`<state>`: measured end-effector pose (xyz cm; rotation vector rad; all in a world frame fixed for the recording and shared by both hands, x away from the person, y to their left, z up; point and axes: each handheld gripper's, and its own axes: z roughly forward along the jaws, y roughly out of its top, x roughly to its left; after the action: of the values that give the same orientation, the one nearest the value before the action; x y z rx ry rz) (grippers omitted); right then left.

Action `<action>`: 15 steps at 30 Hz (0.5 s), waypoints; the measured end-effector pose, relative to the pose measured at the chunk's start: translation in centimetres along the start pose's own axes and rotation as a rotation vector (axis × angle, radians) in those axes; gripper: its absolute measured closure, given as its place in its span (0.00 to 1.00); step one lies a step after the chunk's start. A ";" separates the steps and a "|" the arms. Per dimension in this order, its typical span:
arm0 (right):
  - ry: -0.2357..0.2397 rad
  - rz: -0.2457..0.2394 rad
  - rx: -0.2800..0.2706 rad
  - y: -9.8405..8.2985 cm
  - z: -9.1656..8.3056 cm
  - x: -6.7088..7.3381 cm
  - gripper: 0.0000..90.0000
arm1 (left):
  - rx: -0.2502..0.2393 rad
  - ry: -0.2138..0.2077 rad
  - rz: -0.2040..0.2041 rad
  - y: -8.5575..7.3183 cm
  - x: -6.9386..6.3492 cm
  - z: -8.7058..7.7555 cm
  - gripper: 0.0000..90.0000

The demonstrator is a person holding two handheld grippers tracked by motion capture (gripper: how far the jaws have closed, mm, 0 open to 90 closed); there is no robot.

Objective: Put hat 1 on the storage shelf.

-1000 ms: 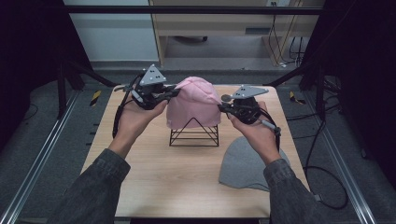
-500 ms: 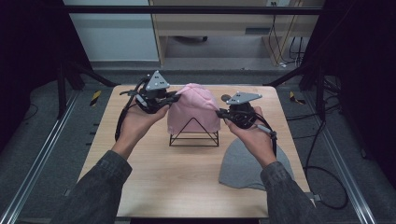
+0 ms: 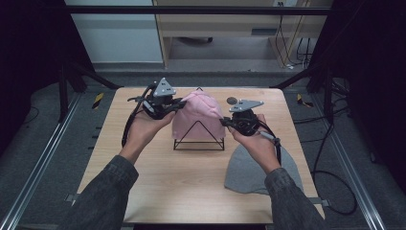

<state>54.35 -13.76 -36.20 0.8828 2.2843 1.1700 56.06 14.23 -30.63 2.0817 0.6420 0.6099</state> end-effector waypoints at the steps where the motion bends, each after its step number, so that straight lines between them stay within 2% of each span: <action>1: 0.001 0.000 0.002 -0.1 0.1 0.0 0.96 | -0.004 -0.002 -0.002 -0.1 0.0 0.1 0.92; 8: 0.008 0.001 0.019 -0.8 0.4 0.1 0.96 | -0.003 -0.019 0.000 -0.7 -0.5 0.3 0.92; 15: 0.015 0.005 0.047 -1.4 1.0 0.2 0.96 | 0.023 -0.029 0.009 -1.1 -0.8 0.7 0.92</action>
<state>54.31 -13.68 -37.88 0.9003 2.3316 1.1331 55.67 13.92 -32.01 2.1124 0.6266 0.5780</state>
